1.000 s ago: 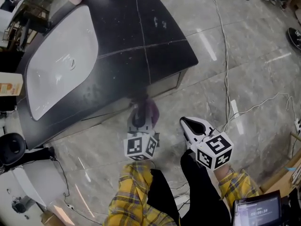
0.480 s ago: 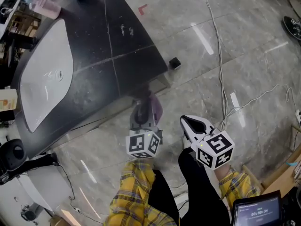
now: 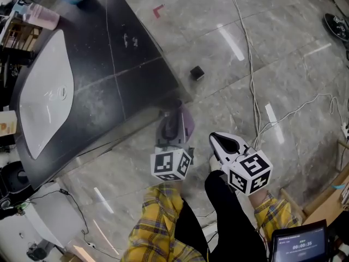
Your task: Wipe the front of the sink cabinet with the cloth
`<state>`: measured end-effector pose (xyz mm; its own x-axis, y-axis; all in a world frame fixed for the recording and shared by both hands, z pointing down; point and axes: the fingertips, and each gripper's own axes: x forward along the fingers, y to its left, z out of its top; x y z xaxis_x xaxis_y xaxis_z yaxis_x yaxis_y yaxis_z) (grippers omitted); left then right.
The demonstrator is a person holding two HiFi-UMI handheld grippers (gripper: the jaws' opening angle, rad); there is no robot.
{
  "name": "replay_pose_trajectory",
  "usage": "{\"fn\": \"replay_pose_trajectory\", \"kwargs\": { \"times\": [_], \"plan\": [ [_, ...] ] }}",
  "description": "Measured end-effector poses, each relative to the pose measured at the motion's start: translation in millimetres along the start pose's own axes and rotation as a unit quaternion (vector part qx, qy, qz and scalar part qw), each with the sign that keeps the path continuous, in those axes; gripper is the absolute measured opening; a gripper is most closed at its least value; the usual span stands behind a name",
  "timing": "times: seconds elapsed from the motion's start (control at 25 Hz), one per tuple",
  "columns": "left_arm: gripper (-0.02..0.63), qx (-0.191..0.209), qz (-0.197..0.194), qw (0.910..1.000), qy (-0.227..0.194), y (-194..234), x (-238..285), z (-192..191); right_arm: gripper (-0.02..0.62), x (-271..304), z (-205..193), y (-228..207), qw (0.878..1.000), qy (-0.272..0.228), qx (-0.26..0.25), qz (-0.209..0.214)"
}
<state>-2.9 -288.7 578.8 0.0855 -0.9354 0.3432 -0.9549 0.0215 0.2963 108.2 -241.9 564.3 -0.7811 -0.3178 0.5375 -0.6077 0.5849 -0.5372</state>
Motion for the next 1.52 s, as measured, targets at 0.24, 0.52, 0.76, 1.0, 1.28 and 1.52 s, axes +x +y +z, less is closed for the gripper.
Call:
{"fn": "replay_pose_trajectory", "kwargs": {
  "times": [0.24,0.52,0.76,1.0,1.28,1.52],
  "plan": [
    [0.052,0.001,-0.020,0.9998,-0.006,-10.8,-13.8,5.2,0.006,-1.4,0.0,12.2,1.000,-0.008,0.002,-0.005],
    [0.052,0.005,-0.028,0.9994,-0.021,-1.0,-52.1,17.5,0.006,1.7,-11.5,52.3,1.000,-0.007,-0.007,0.004],
    [0.052,0.007,-0.010,0.9995,-0.029,27.4,-99.2,18.3,0.006,15.5,-33.1,105.7,0.999,0.011,-0.030,0.034],
    [0.052,0.005,0.024,0.9990,-0.037,68.0,-147.5,18.8,0.006,29.2,-49.7,148.7,0.997,0.026,-0.047,0.058],
    [0.051,0.007,0.070,0.9967,-0.041,117.9,-195.1,12.8,0.006,42.7,-70.7,193.0,0.993,0.044,-0.064,0.085],
    [0.052,0.001,0.111,0.9931,-0.037,160.0,-223.2,-7.4,0.006,52.8,-90.8,210.4,0.991,0.060,-0.074,0.094]
  ]
}}
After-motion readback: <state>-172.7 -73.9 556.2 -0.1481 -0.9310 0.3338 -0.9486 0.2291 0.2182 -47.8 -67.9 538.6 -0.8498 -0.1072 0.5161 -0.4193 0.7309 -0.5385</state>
